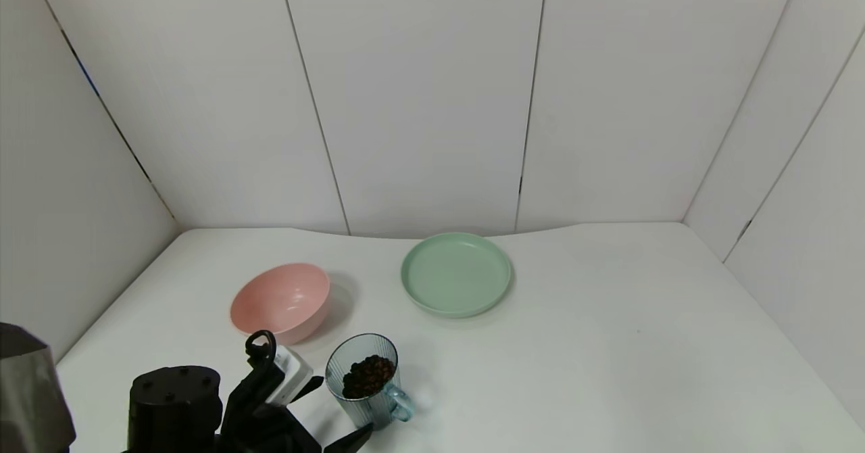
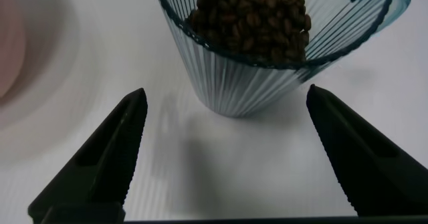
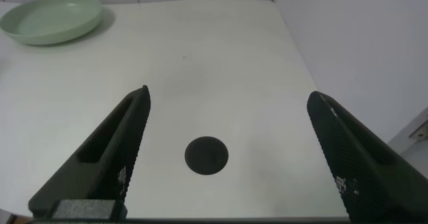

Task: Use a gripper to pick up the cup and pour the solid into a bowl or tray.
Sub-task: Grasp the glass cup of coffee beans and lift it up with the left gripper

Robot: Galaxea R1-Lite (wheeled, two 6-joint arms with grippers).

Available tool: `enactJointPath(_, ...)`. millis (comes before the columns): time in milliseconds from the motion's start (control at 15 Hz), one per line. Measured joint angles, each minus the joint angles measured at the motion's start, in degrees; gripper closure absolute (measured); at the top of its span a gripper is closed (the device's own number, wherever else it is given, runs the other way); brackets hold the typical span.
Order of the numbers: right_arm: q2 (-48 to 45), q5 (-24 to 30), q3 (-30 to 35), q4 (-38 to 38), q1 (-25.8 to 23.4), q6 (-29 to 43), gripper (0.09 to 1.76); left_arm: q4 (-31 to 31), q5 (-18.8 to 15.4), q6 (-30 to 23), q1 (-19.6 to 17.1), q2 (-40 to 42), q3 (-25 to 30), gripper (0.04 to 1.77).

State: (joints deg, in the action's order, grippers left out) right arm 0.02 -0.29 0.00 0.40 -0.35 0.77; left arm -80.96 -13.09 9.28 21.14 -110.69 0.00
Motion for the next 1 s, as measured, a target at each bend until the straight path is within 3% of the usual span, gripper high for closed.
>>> enactJointPath(467,0.00,-0.01,0.00,0.00,0.02,0.00,0.14,-8.18,0.00,-2.61,1.44,-5.33,0.00,0.09)
enactJointPath(1000,0.00,0.02,0.00,0.00,0.00,0.00,0.14,-8.48,0.15,-4.88,1.99,-7.52,-2.11,0.09)
